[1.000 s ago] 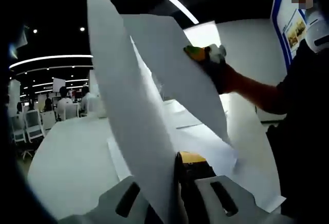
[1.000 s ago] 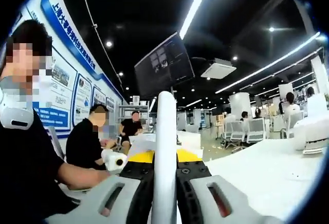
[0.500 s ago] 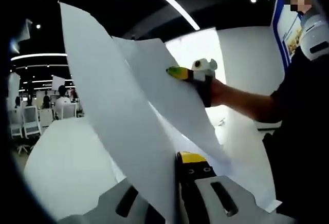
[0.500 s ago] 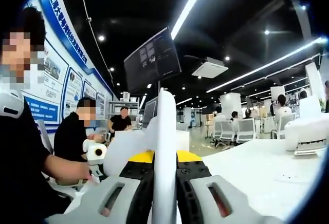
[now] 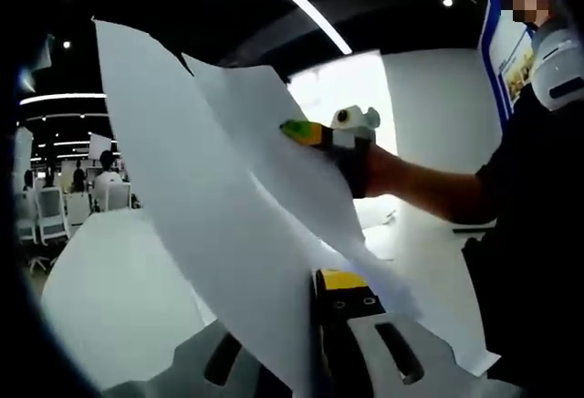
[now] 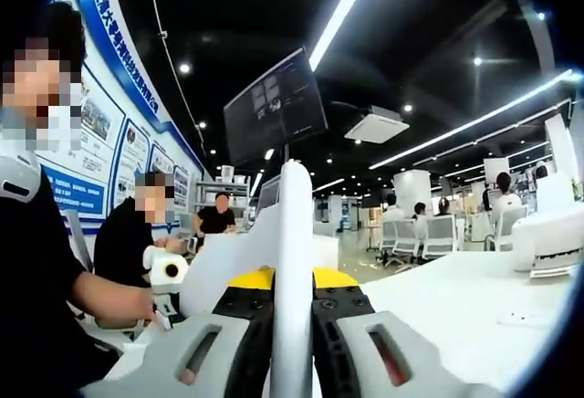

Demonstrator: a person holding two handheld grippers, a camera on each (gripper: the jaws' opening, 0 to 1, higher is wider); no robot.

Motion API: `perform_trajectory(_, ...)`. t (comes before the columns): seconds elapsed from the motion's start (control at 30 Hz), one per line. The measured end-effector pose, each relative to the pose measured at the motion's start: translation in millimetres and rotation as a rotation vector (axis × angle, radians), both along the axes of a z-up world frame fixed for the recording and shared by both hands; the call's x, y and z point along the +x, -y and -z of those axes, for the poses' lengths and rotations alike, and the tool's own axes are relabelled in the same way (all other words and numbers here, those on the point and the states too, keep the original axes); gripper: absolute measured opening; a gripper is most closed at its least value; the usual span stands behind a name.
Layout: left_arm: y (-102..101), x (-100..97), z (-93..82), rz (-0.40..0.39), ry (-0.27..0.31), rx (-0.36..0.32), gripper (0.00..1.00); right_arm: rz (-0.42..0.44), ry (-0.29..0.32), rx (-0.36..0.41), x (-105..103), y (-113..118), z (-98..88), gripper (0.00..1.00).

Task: Organize the stack of printing papers by aligning and flattening the scattered papers on the table

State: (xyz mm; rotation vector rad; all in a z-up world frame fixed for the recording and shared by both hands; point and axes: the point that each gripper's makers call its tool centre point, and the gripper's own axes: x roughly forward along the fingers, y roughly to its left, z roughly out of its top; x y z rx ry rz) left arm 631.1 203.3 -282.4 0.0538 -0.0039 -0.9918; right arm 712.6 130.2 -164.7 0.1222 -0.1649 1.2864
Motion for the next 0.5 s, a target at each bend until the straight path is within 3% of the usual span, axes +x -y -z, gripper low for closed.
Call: perform_trajectory(0.5,-1.1,0.2,-3.7,0.003,0.0,-0.025,0.09,0.004,-0.011,0.004,-4.1,-18.0,1.4,0.08)
